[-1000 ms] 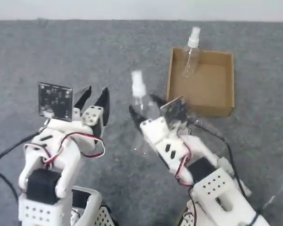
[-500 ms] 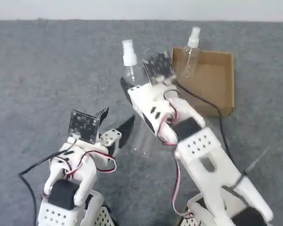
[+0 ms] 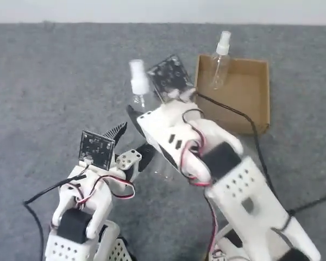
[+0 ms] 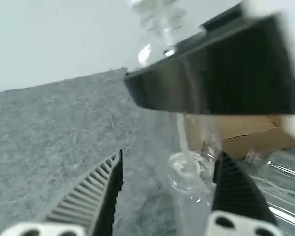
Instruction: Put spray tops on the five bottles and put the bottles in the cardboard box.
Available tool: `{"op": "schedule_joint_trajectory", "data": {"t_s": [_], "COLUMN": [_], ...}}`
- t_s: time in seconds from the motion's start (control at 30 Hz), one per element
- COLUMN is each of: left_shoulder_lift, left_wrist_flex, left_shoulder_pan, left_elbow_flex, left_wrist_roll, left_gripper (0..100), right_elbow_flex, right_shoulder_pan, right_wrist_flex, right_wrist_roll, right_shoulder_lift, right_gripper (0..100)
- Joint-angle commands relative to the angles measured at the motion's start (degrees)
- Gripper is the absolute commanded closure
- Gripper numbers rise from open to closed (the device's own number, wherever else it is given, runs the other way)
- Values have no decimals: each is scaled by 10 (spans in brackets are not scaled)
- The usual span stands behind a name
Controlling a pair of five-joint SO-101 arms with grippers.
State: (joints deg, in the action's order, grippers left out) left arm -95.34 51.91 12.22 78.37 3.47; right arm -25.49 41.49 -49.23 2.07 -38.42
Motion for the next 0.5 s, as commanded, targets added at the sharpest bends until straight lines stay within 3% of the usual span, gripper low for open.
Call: {"op": "schedule_joint_trajectory", "data": {"t_s": [0.0,0.23,0.47], "left_shoulder_lift": [-4,-4,-8], "left_wrist_flex": [-15,-14,-17], "left_shoulder_pan": [2,2,-2], "left_elbow_flex": [-4,-4,4], "left_wrist_roll": [-6,-6,-6], "left_gripper": [726,727,728], "right_elbow_flex": [41,47,151], "right_shoulder_pan": [7,-7,-162], "right_wrist_flex": [-31,-29,-73], "right_wrist_roll": [4,-6,-42], "right_shoulder_lift": [-60,-50,8], "right_gripper": [993,993,993]}}
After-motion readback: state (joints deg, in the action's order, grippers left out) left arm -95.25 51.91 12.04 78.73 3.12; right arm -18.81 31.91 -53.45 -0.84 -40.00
